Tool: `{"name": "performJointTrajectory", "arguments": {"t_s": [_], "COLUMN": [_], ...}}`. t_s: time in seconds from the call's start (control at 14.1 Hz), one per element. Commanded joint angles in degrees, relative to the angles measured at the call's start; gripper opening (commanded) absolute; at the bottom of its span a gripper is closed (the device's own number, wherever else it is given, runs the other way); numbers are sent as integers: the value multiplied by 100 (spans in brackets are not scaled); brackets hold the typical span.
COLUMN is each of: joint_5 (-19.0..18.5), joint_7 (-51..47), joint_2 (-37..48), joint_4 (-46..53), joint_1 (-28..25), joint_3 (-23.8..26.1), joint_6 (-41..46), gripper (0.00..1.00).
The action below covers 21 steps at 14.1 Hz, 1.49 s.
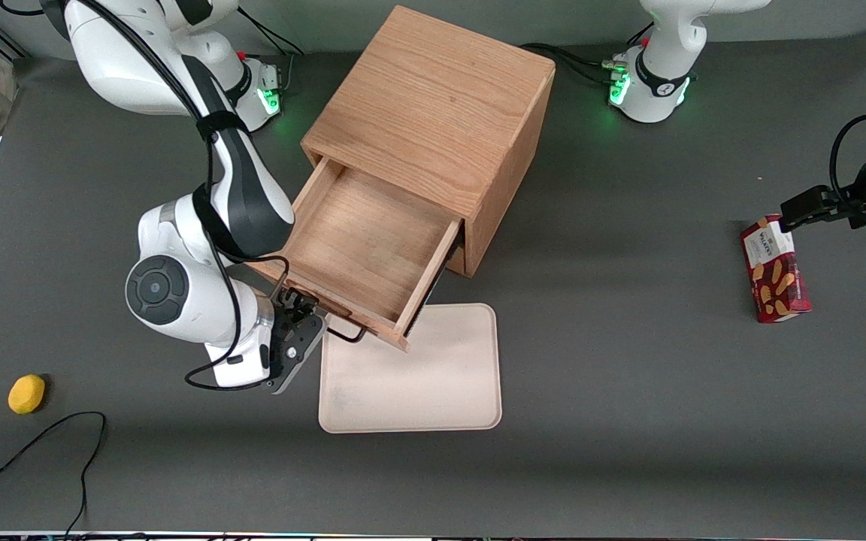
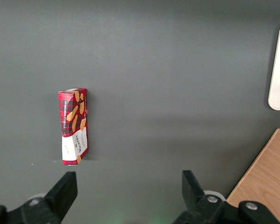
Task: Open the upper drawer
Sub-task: 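Keep pulling the drawer further open with the right gripper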
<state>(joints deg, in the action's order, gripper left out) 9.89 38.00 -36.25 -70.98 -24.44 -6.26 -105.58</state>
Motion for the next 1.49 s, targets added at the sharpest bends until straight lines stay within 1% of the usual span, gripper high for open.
{"name": "performJointTrajectory", "arguments": {"t_s": [0.0,0.35,0.99,1.42], "joint_5": [84,84,119,128], "joint_7": [199,278,260,225], "joint_2": [-215,-286,-304,-251], "joint_4": [356,480,532,884], "joint_1": [124,255,273,282], "joint_3": [46,46,63,55], "joint_6": [116,125,134,599], "gripper": [100,100,100,100]}}
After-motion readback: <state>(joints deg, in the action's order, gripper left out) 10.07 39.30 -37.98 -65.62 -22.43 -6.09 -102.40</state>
